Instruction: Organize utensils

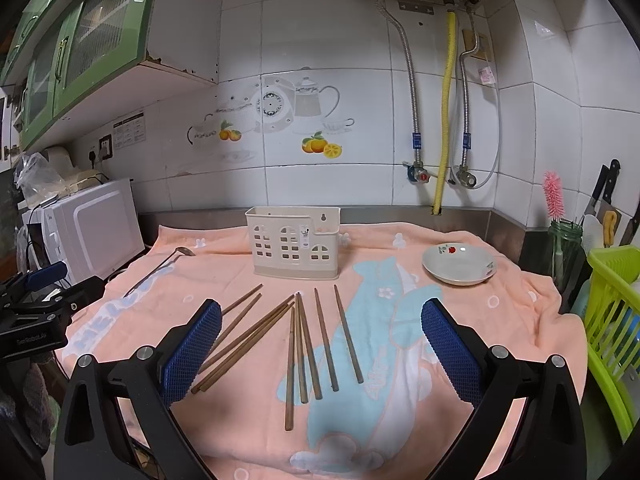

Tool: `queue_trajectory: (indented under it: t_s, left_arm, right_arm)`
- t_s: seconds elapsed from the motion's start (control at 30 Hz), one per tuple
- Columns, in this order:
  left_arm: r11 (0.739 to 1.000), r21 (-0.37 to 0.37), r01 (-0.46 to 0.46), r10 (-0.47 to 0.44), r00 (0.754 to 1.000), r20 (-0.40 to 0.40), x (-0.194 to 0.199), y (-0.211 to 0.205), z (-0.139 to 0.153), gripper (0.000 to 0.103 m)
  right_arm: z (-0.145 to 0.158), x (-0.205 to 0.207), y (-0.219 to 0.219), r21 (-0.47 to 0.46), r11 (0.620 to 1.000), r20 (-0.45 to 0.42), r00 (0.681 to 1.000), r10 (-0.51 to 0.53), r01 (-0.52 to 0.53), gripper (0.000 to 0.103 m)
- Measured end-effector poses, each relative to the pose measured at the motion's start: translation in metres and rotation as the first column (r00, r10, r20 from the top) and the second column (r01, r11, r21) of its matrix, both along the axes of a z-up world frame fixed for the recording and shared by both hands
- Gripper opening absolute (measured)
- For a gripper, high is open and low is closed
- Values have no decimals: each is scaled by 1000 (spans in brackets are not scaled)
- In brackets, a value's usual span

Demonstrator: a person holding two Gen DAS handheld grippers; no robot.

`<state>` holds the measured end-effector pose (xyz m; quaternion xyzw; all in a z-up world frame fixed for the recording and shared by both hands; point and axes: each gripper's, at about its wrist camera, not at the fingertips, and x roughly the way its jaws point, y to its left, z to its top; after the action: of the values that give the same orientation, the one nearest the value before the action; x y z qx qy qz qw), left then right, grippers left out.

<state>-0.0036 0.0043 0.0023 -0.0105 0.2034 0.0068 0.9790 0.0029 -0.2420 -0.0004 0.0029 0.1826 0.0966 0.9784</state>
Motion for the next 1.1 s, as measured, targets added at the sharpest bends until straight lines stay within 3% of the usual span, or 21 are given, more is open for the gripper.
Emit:
queue_trajectory:
  t_s: [1.1]
  left_arm:
    - [1000,-8,-3,3,1000,1,-1,3,-1,98]
  right_arm:
    - [-1,0,4,-3,1000,6,1000,8,-8,97]
